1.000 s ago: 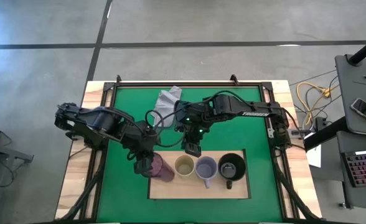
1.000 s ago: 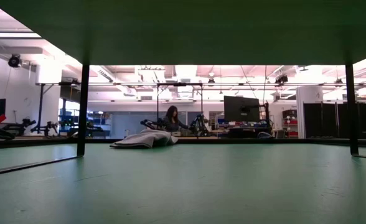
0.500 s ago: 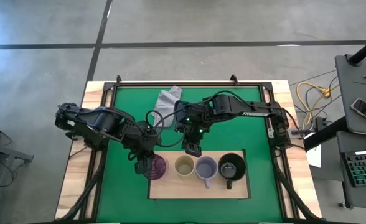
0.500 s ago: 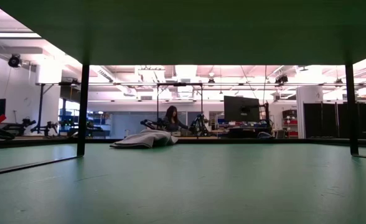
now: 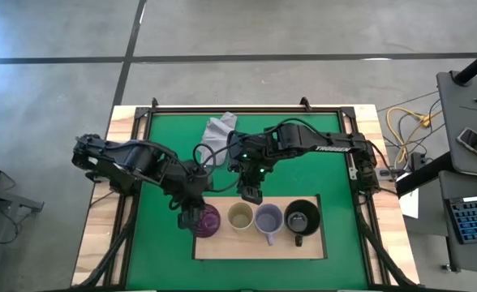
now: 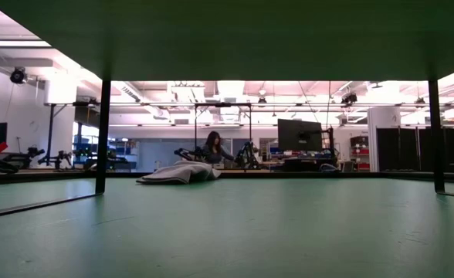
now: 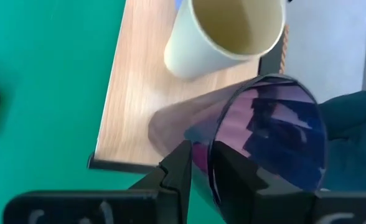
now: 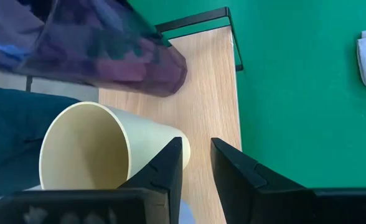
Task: Stack small to large cups/mugs on shelf
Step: Put the blue cup on the shelf
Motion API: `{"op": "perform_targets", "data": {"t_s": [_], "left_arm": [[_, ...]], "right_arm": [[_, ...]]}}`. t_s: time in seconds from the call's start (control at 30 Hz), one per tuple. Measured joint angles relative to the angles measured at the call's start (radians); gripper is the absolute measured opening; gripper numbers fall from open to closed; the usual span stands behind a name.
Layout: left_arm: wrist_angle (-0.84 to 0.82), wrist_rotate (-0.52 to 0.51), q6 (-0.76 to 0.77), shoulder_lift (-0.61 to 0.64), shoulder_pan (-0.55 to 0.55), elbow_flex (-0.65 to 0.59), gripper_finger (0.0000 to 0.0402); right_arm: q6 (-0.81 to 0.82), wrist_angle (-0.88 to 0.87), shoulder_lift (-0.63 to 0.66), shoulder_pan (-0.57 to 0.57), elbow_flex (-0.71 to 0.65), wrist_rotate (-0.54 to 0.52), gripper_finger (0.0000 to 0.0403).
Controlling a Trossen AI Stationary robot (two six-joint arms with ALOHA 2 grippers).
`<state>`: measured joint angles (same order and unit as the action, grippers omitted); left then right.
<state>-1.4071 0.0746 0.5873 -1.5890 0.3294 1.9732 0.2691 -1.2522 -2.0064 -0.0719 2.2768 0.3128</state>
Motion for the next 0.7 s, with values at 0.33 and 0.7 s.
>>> {"op": "perform_targets", "data": {"t_s": [0.33,0.7], "left_arm": [[0.016,0.047,-0.018,0.0,-0.002,-0.051,0.0052],[0.051,-0.028,-0.02,0.012,-0.003,-0.072,0.0052]], "right_arm": [[0.0,0.0,0.0,0.0,0.0,0.0,0.0086],[0.001,0.0,0.0,0.0,0.0,0.0,0.0077]]}}
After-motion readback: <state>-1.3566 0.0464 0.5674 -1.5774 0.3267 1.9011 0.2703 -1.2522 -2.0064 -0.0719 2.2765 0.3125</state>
